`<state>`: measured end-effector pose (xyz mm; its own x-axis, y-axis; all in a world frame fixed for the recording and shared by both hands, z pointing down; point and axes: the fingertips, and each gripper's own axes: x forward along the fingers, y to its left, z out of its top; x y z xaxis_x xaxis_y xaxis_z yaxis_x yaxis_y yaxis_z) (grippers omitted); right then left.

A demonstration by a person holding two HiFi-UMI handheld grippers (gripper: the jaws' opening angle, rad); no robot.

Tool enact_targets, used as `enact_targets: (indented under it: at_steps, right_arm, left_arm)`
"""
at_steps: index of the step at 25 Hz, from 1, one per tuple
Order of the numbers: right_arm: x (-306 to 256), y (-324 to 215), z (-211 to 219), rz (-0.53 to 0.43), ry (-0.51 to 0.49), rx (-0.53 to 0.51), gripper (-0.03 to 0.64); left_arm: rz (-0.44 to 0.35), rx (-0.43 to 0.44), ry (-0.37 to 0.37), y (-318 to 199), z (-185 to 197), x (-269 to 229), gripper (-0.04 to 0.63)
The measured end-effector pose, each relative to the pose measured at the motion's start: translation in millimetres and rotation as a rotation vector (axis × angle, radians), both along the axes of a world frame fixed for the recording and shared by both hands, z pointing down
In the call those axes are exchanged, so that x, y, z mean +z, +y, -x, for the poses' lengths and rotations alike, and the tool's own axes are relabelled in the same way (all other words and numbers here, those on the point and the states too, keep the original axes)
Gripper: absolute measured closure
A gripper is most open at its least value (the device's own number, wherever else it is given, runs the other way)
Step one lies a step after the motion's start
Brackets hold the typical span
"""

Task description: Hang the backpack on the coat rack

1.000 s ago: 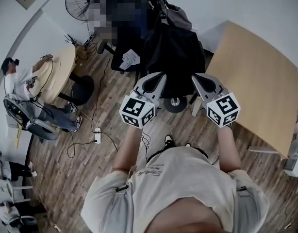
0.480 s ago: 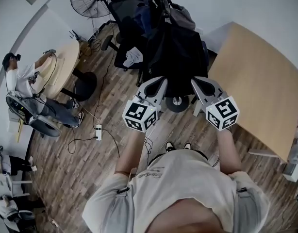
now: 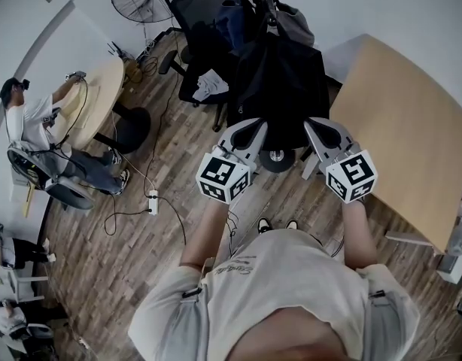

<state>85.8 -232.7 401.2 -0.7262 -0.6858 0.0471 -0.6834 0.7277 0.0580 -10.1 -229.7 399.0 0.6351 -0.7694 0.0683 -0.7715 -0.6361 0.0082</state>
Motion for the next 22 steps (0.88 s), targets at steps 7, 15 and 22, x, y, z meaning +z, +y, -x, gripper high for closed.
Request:
enact_targets:
  at_steps: [7, 15, 22]
  right_arm:
    - [-4.8, -2.1, 2.6, -0.023, -0.003, 0.015, 0.623]
    - [-9.6, -3.0, -1.8, -0.058, 0.008, 0.055, 0.623]
    - [-1.8, -0.2, 1.4, -0.037, -0.020, 0.089, 0.623]
  left_arm:
    - [-0.022, 0.020, -0.021, -2.9, 0.8, -7.4, 0.572]
    - [-0.033, 0.055, -0.029, -4.6, -9.9, -10.3, 0.572]
    - [-0.009, 0.061, -0.009, -1.2, -4.4, -5.8, 0.572]
